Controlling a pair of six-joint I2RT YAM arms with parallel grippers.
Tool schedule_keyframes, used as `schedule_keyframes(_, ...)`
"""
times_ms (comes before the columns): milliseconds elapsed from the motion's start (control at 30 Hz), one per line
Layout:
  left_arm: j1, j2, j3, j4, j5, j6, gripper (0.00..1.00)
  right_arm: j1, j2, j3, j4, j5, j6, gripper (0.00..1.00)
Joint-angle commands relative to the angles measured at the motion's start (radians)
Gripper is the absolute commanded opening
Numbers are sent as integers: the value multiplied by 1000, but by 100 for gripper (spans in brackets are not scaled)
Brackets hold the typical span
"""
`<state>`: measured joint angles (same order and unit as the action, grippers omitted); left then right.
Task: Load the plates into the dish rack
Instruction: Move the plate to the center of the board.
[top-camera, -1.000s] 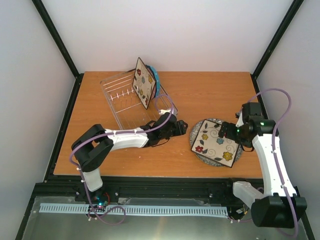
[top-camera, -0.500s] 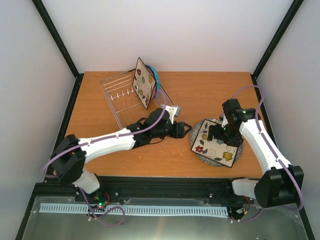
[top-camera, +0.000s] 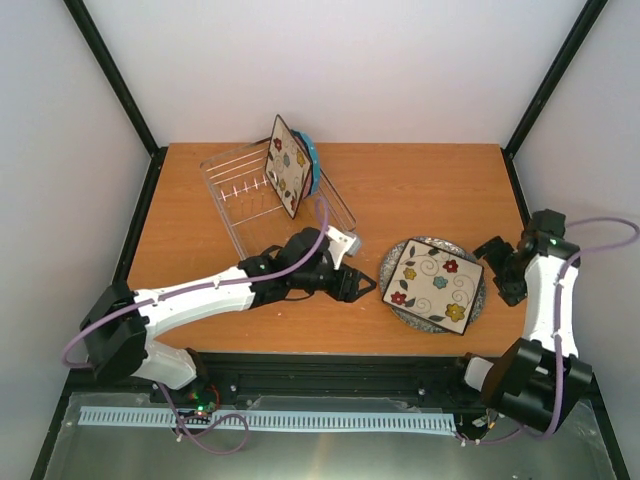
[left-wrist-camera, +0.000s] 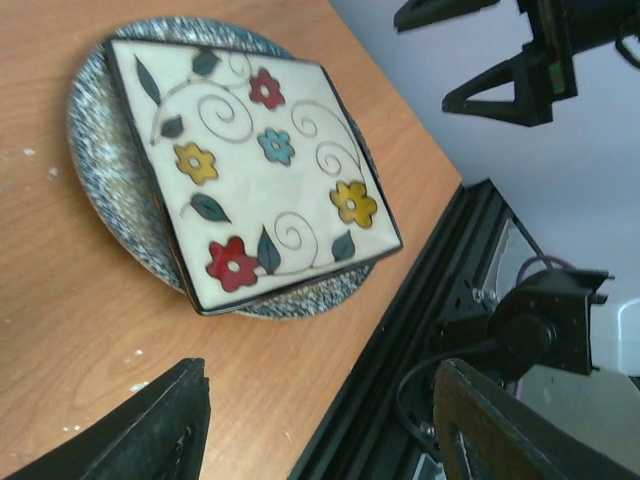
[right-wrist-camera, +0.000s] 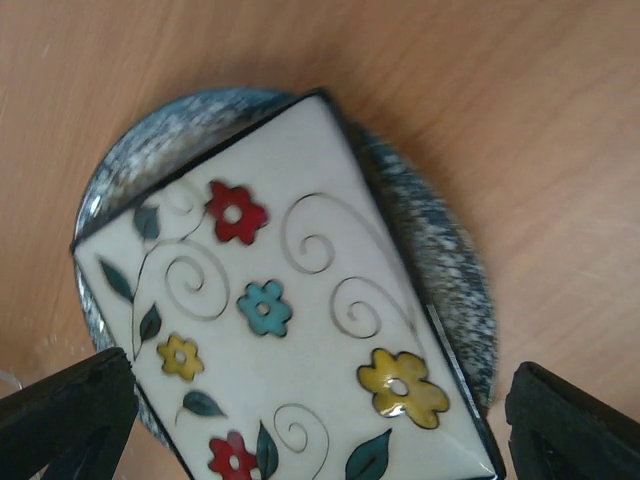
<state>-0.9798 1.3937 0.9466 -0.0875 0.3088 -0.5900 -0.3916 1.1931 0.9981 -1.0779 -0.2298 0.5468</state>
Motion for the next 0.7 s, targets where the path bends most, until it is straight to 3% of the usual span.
schedule_keyframes(0, -35, 66, 78, -81, 57, 88, 62, -107, -81, -73, 12, 24, 256, 100)
schedule_keyframes(233, -40, 93, 100, -109, 40, 137, 62, -148, -156, -254, 139, -22, 581, 100)
schedule_keyframes(367, -41, 128, 86, -77, 98, 156, 61, -150, -127, -259, 168, -49, 529, 100)
schedule_keyframes(500, -53, 196, 83, -41, 126, 179, 59, -164, -18, -309, 258, -204, 461, 100)
schedule_keyframes(667, -56, 230, 96, -33, 95, 193, 59, -164, -4, -293, 210, -129, 408, 100)
